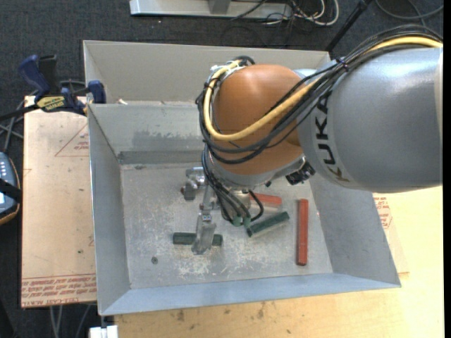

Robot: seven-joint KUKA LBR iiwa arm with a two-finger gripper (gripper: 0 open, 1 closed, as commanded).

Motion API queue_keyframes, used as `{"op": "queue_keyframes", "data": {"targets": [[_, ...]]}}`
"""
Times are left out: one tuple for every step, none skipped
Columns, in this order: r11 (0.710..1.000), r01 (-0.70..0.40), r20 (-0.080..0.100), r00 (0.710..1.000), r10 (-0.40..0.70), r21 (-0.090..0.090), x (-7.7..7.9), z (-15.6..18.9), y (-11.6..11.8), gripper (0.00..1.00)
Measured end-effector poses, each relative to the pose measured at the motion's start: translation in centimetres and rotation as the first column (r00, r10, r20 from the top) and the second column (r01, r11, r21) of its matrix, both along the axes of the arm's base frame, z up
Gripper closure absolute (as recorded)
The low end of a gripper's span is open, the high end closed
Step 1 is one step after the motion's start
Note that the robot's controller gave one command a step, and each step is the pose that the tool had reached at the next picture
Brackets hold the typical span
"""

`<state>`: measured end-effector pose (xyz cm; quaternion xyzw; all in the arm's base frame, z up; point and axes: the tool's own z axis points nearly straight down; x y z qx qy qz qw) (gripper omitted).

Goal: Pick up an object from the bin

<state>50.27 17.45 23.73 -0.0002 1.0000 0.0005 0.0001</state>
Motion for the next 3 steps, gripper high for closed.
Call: {"op": "queue_keyframes", "data": {"targets": [[0.999,-0.034,0.005,0.999,0.034,0.001,0.6,-6.4,-1.9,0.0],[0.997,-0.077,-0.006,0.997,0.077,-0.001,1.8,-8.4,-4.7,0.0],[1.0,-0.001,0.003,1.0,0.001,0.001,2.0,-12.1,-4.1,0.0]]}}
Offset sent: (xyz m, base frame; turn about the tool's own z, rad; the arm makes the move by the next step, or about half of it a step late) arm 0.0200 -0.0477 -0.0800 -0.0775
